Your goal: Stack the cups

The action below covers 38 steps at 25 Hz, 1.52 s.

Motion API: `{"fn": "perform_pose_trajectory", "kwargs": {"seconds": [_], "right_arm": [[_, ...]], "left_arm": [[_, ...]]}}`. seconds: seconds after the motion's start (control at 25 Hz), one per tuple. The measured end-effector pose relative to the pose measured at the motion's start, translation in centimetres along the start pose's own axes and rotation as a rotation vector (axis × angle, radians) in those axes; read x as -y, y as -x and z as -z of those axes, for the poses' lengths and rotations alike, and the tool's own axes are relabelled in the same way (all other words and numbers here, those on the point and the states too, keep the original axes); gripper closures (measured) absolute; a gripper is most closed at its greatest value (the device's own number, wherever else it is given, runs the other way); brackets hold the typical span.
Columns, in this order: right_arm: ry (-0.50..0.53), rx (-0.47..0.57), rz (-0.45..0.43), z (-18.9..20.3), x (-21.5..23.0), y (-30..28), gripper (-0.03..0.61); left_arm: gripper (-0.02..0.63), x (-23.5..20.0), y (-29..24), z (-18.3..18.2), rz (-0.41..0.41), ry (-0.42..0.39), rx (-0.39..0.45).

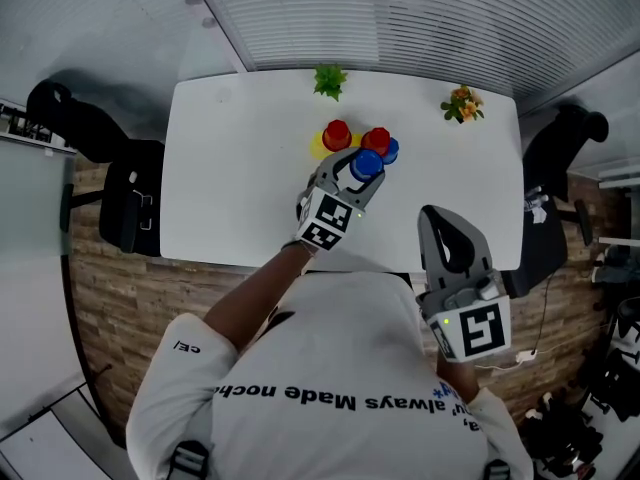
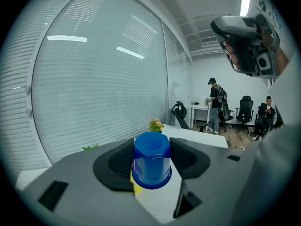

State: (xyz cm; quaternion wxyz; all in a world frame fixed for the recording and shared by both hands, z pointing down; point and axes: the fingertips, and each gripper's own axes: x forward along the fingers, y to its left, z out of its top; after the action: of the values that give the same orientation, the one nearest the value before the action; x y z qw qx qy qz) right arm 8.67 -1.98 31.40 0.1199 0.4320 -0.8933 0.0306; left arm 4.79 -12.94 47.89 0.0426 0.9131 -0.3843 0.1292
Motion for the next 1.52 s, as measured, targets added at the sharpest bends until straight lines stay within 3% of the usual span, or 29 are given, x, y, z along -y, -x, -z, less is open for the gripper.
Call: {"fn": "perform_pose_trajectory", "kwargs": {"seconds": [0.88,1.52], "right_arm": [[-0.021,-0.006,0.021,0.0,1.6,-2.1,0.571],[-0.031,-0.024,0.02,0.4,2.4,-3.7,0.571]], "left_arm": [[0.354,-5.0,-3.0,-1.8,-0.012,-0.032,-0.034],[0.354,-6.9,-4.2,-1.5,-0.007,0.005,-0.048]]}}
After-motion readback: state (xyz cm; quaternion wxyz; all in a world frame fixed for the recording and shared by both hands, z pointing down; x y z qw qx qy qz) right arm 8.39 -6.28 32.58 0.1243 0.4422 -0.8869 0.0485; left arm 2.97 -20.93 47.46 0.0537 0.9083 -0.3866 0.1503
